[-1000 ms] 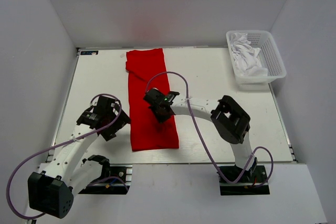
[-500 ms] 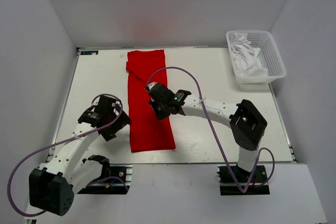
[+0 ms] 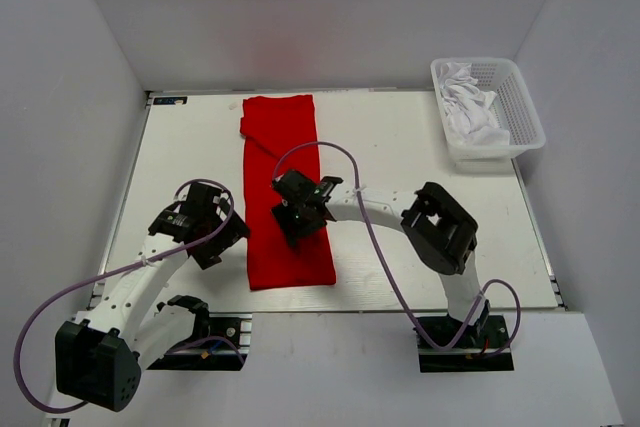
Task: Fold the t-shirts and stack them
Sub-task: Rotate the tshirt 80 degrees
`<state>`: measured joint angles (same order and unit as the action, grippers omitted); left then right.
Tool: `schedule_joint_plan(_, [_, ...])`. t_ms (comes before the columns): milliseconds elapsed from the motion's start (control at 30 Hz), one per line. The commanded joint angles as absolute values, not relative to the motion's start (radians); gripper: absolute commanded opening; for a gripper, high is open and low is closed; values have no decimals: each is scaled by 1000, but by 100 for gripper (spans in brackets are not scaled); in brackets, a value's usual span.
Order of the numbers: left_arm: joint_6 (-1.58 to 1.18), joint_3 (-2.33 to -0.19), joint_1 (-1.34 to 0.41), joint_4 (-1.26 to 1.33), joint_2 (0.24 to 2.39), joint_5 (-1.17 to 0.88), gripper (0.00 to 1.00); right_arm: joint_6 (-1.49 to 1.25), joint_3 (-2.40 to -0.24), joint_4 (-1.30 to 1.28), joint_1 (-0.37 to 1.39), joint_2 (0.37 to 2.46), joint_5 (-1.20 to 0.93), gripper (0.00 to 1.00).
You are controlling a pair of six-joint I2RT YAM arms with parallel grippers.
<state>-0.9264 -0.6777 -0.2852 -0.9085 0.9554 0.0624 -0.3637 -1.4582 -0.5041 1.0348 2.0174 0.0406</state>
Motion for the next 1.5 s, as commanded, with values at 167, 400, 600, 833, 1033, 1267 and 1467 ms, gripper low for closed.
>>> schedule_joint_plan(167, [-911, -670, -287, -928, 940, 54, 100, -336, -1447, -492, 1045, 1806, 41, 80])
schedule_joint_plan(400, [-902, -670, -287, -937, 931, 63, 100, -330, -1427, -552, 1063, 1824, -104, 84])
schedule_joint_plan(600, [-902, -680, -287, -937, 931, 54, 100, -354, -1417, -557, 1080, 1859, -150, 90])
schedule_joint_plan(833, [-893, -680, -287, -937, 931, 54, 100, -393, -1431, -590, 1094, 1902, -135, 90])
schedule_joint_plan(1033, [-893, -670, -287, -937, 940, 45, 100, -397, -1445, -603, 1095, 1948, -120, 82])
schedule_joint_plan(1267, [-893, -670, -287, -928, 950, 44, 100, -397, -1492, -626, 1092, 1988, -74, 0])
schedule_joint_plan(1467, [-884, -680, -287, -919, 950, 44, 100, -400, -1476, -632, 1104, 1941, -87, 0])
